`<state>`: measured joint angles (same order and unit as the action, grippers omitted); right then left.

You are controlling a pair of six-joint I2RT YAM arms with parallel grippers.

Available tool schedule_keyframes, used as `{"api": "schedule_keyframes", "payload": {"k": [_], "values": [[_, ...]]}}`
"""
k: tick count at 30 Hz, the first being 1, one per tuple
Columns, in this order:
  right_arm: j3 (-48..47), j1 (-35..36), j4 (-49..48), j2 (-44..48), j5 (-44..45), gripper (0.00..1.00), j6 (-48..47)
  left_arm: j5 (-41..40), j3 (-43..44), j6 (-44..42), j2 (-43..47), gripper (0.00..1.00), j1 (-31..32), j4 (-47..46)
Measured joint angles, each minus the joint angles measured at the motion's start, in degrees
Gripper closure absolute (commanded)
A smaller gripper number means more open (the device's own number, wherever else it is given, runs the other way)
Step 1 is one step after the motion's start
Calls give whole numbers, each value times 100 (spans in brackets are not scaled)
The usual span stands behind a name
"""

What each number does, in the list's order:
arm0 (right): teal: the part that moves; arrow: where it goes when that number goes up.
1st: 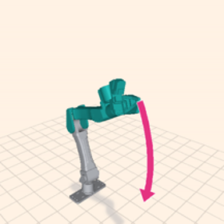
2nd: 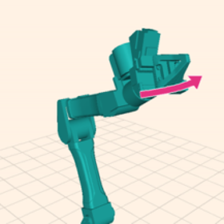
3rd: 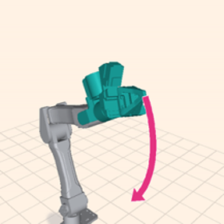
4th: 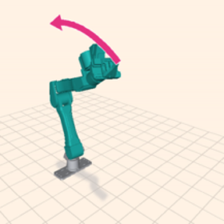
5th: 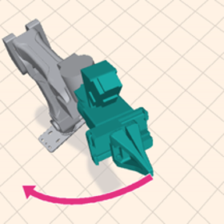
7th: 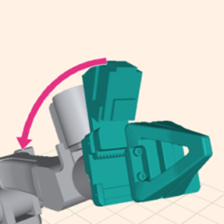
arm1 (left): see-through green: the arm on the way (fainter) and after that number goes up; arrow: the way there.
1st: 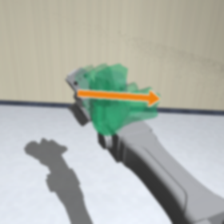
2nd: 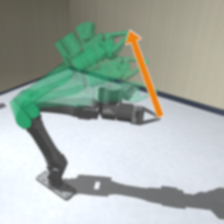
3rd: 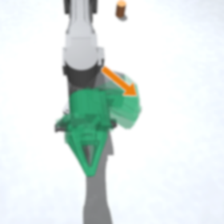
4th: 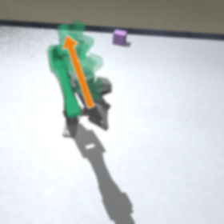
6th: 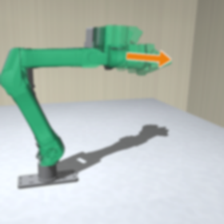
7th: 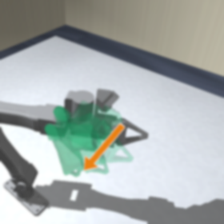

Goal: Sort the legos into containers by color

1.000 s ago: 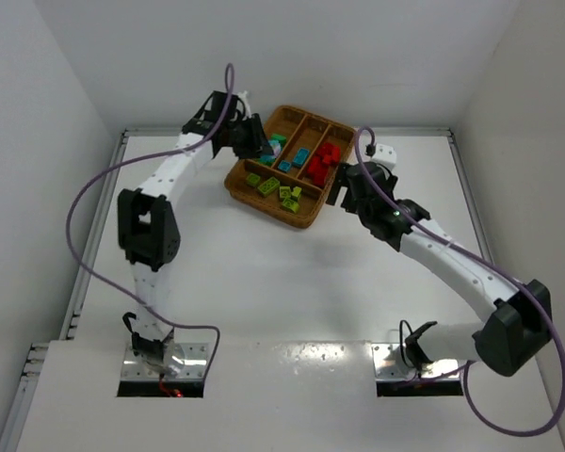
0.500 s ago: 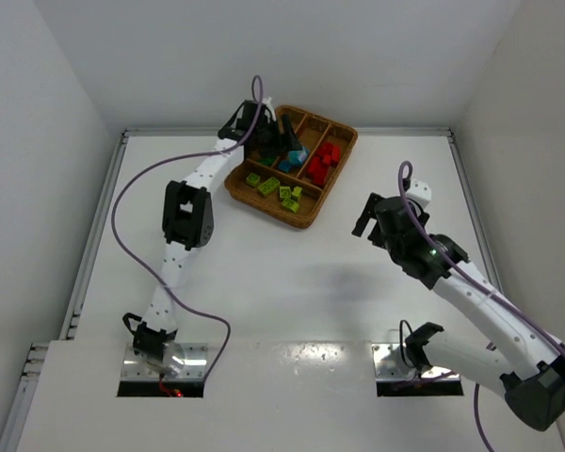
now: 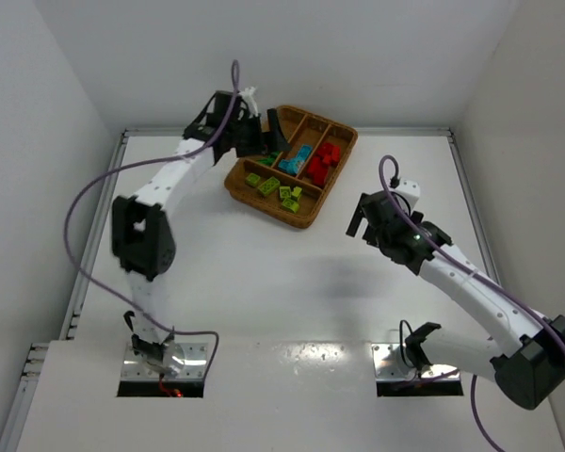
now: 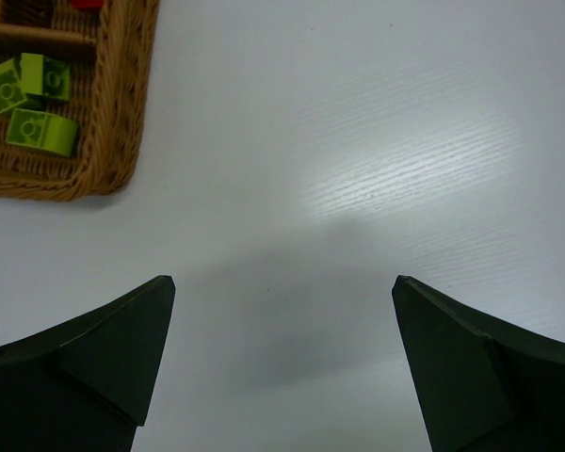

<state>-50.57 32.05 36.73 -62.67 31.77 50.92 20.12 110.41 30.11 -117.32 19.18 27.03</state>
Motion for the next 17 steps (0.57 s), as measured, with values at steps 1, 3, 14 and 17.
{"api": "schedule_keyframes", "payload": {"k": [1, 3, 14, 17], "values": [[-13, 0, 24, -57, 44, 1, 44, 9, -564, -103, 568, 0, -17, -120], [-13, 0, 142, -120, 149, 1, 142, 2, -1670, -258, 1764, 0, -105, -186], [245, 9, 334, -37, 258, 1, 442, -1091, -5213, -437, 4972, 0, -420, -168], [442, 33, 352, 179, 258, 1, 496, -1036, -5307, -387, 5095, 0, -417, -190]]}}
